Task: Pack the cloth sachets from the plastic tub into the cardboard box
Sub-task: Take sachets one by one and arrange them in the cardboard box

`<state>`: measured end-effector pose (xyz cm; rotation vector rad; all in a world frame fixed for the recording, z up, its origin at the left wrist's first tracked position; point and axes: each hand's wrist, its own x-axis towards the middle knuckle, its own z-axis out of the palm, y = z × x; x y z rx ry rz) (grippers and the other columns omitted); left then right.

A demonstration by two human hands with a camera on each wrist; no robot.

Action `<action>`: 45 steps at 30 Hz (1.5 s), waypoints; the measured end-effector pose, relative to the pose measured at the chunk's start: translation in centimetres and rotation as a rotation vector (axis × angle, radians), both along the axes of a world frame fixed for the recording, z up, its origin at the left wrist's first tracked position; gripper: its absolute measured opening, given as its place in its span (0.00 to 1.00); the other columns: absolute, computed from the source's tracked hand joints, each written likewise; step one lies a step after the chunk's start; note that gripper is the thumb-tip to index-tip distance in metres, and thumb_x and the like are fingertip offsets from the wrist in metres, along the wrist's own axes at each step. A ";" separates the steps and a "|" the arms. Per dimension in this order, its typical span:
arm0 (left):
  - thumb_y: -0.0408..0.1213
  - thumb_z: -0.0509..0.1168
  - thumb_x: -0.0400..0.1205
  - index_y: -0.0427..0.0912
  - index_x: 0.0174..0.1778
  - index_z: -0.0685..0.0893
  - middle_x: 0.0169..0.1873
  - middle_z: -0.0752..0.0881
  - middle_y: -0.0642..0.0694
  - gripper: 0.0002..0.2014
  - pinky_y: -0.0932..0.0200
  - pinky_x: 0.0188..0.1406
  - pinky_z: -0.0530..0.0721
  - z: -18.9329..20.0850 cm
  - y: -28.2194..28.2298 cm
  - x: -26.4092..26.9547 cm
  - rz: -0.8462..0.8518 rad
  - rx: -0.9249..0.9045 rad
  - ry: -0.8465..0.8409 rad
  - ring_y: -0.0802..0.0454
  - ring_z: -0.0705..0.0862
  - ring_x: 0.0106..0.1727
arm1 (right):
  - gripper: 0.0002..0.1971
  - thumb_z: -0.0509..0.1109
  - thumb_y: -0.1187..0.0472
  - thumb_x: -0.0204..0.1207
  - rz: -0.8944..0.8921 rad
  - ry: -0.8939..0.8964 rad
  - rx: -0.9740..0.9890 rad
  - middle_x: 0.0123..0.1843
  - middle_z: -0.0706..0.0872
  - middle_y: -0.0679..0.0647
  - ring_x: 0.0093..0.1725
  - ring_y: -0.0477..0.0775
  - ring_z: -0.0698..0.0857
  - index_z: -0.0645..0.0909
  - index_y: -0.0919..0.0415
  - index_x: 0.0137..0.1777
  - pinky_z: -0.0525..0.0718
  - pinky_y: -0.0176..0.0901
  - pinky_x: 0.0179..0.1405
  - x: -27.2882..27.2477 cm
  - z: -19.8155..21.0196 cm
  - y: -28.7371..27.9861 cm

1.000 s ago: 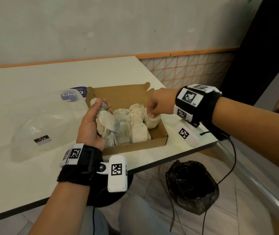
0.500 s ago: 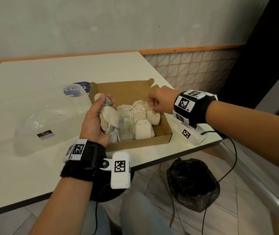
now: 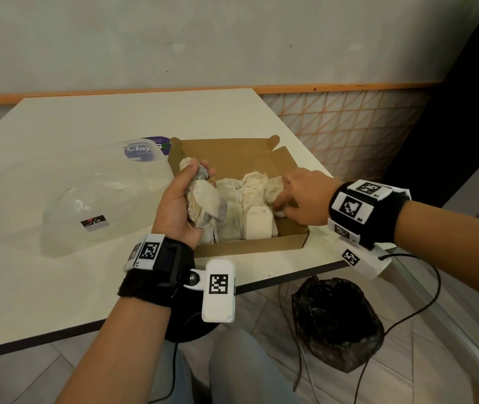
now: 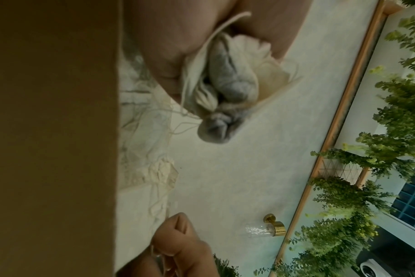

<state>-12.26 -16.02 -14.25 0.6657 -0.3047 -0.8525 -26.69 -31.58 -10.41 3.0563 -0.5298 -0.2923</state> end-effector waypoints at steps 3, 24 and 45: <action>0.40 0.62 0.81 0.43 0.43 0.80 0.40 0.81 0.48 0.06 0.68 0.35 0.82 0.1 0.0 -0.1 -0.002 0.006 0.012 0.60 0.82 0.34 | 0.12 0.63 0.55 0.77 -0.032 -0.093 0.019 0.47 0.70 0.50 0.56 0.54 0.74 0.86 0.45 0.55 0.73 0.45 0.50 0.0 0.5 -0.7; 0.42 0.60 0.83 0.42 0.41 0.79 0.33 0.84 0.48 0.09 0.67 0.32 0.82 0.1 0.1 0.2 -0.052 0.028 0.017 0.57 0.80 0.30 | 0.12 0.76 0.59 0.69 -0.132 -0.498 0.173 0.40 0.73 0.47 0.37 0.43 0.72 0.80 0.60 0.50 0.66 0.33 0.38 0.6 0.4 -2.1; 0.44 0.59 0.85 0.43 0.38 0.78 0.28 0.82 0.44 0.12 0.60 0.26 0.82 -0.5 -0.5 0.5 -0.015 0.226 -0.034 0.51 0.83 0.27 | 0.04 0.70 0.57 0.76 -0.202 -0.796 0.820 0.33 0.84 0.46 0.30 0.39 0.79 0.86 0.54 0.46 0.78 0.34 0.36 3.8 -0.9 7.2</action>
